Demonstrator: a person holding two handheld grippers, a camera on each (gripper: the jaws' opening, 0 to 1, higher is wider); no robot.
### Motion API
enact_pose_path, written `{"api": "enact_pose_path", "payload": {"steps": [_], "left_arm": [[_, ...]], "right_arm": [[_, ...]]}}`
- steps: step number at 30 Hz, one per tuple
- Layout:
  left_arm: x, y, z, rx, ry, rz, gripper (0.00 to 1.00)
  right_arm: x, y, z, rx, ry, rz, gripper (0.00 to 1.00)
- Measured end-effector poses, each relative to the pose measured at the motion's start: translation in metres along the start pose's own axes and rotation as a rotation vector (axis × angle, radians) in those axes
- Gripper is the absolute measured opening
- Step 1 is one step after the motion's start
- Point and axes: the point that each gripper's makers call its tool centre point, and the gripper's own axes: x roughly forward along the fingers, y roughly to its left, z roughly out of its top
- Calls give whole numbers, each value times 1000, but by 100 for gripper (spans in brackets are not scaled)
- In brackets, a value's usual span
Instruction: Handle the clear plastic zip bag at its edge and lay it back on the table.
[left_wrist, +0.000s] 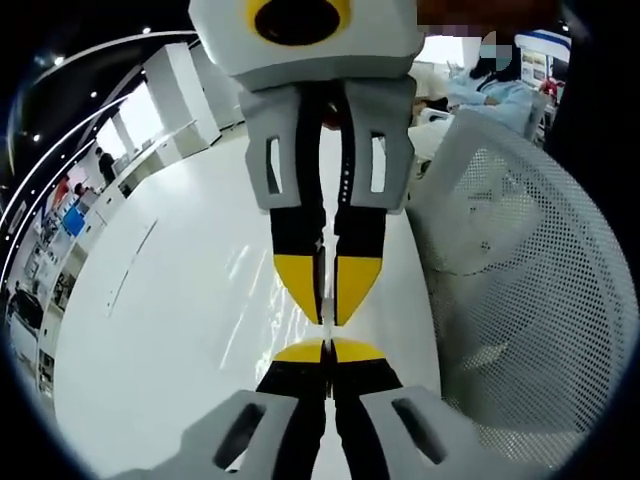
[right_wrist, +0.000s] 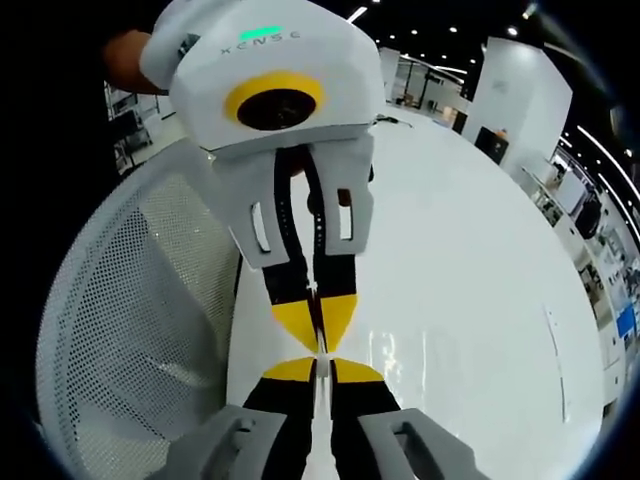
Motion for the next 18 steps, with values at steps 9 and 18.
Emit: {"api": "enact_pose_path", "payload": {"steps": [9,18], "left_arm": [[0,0,1,1,-3,0,0],[1,-1,0,0,4,-3,0]], "right_arm": [[0,1,0,13,-1,3,0],[0,2,-2,10,0,6,0]]}}
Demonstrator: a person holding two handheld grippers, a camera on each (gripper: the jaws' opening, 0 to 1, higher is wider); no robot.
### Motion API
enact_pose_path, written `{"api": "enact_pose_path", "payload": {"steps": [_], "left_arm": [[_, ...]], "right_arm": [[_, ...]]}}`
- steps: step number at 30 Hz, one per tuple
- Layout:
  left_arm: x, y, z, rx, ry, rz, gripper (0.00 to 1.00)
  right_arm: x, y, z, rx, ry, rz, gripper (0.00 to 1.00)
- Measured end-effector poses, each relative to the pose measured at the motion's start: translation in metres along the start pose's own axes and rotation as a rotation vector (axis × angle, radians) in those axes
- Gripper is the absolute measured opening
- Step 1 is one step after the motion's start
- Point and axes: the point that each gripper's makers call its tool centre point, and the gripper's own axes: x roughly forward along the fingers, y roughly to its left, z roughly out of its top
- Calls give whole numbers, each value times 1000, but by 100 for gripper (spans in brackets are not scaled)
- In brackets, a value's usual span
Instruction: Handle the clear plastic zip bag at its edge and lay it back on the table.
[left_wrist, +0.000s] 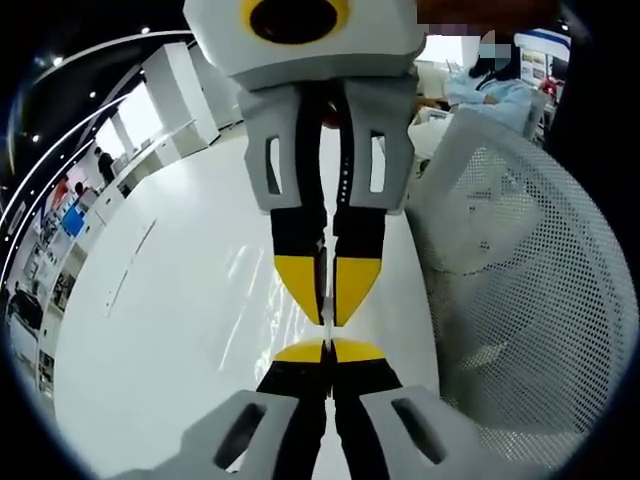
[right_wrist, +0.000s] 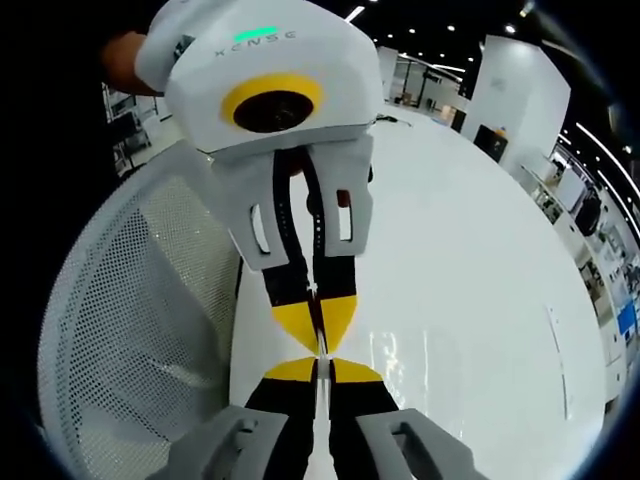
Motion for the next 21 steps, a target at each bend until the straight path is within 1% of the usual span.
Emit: {"api": "enact_pose_path", "payload": {"steps": [13,21], "left_arm": [[0,-2,-2,-6,0,-8,0],[0,-4,-5,-11,7,-15,0]], "right_arm": [[-2,4,-2,1,-4,4,0],[-4,5,-8,1,7,5,0]]}}
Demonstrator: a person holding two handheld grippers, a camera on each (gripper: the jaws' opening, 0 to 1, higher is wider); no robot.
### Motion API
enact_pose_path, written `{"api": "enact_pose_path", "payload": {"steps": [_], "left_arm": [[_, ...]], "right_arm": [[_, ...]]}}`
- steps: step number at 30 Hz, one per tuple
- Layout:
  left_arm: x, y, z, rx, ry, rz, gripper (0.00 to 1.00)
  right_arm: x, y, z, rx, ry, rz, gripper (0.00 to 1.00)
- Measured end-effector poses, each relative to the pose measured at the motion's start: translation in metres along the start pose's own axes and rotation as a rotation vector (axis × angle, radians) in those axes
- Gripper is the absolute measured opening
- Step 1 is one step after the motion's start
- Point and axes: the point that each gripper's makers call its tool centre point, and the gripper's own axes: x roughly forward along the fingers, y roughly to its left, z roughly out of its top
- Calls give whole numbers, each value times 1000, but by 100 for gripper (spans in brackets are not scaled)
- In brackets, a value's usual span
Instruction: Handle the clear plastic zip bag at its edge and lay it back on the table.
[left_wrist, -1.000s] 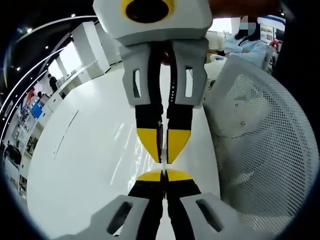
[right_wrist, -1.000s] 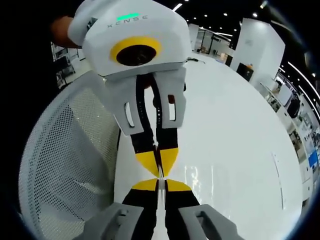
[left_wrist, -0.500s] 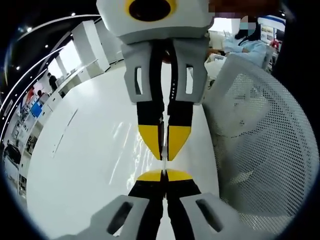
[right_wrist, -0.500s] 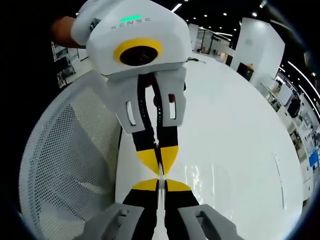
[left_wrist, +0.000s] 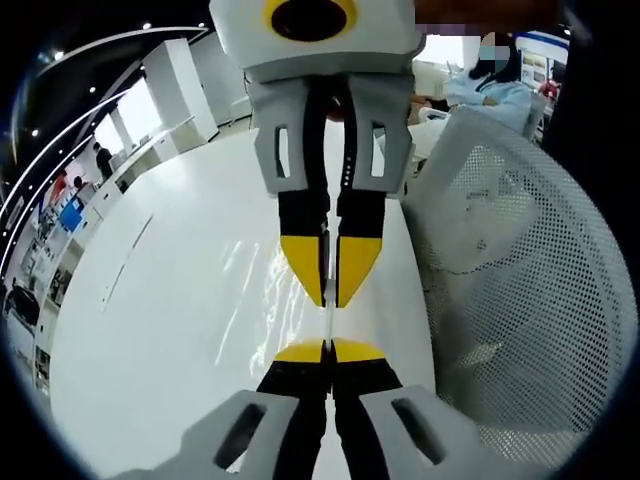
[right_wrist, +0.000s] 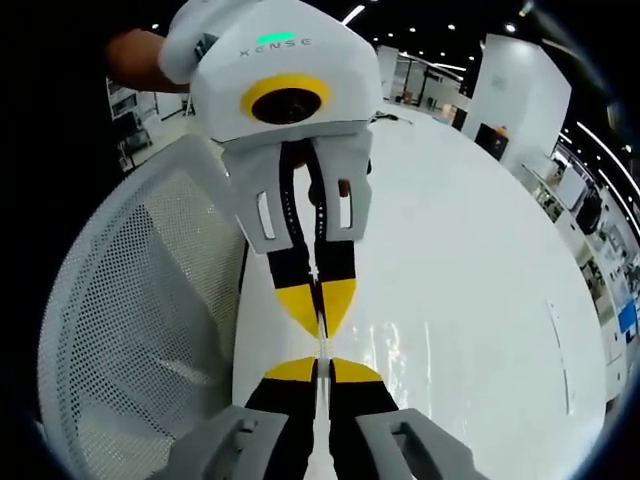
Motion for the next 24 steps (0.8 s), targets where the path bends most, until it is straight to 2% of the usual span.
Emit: {"api": "enact_pose_path", "payload": {"steps": [24], "left_arm": [[1,-1,-6,-12,7,-8,0]], "right_arm": [[-5,3,-10,-1,20,-4,0]]}}
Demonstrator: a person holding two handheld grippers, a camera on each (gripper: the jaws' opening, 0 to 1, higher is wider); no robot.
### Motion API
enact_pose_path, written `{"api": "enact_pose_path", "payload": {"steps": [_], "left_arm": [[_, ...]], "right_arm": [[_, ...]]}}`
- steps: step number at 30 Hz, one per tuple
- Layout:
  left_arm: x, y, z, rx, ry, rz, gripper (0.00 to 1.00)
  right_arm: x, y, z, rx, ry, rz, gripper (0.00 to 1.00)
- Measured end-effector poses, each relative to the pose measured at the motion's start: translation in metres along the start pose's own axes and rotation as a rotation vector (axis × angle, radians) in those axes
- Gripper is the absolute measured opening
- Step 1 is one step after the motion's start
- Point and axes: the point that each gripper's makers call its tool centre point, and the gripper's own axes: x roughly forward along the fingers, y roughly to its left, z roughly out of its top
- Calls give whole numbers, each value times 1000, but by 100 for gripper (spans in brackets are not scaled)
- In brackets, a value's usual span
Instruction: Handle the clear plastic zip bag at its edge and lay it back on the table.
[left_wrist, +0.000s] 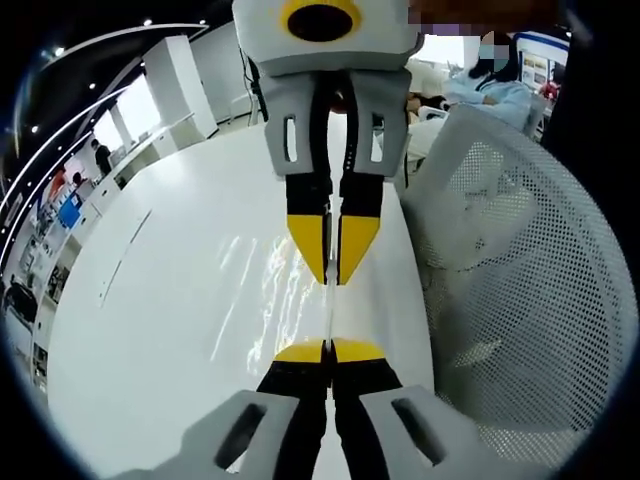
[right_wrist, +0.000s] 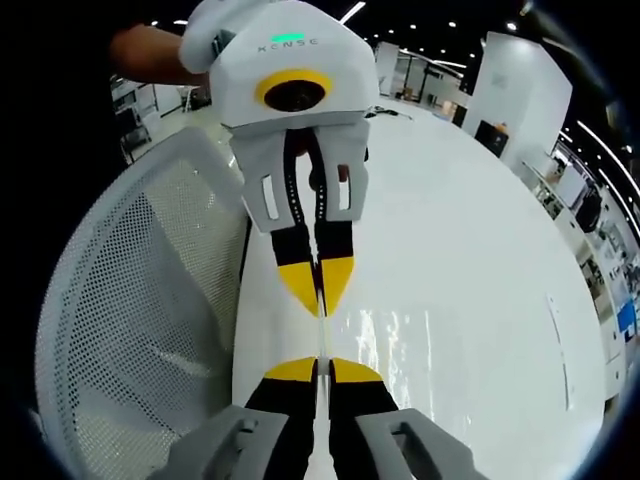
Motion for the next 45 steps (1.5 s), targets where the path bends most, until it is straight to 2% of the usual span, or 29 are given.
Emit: {"api": "enact_pose_path", "payload": {"steps": [8,17,29,45], "left_arm": [[0,-1,1,3,1,-3,0],[-1,2,-1,6,-4,13,0],[2,2,-6,15,19,6,0],[3,2,-1,13,10,5,0]], "right_arm": [[-1,-2,-4,7,0,-4,0],[0,-4,-1,8,2,-10,0],[0,-3,0,7,11,-9,0],[1,-6,-4,12,10,-10,0]]}}
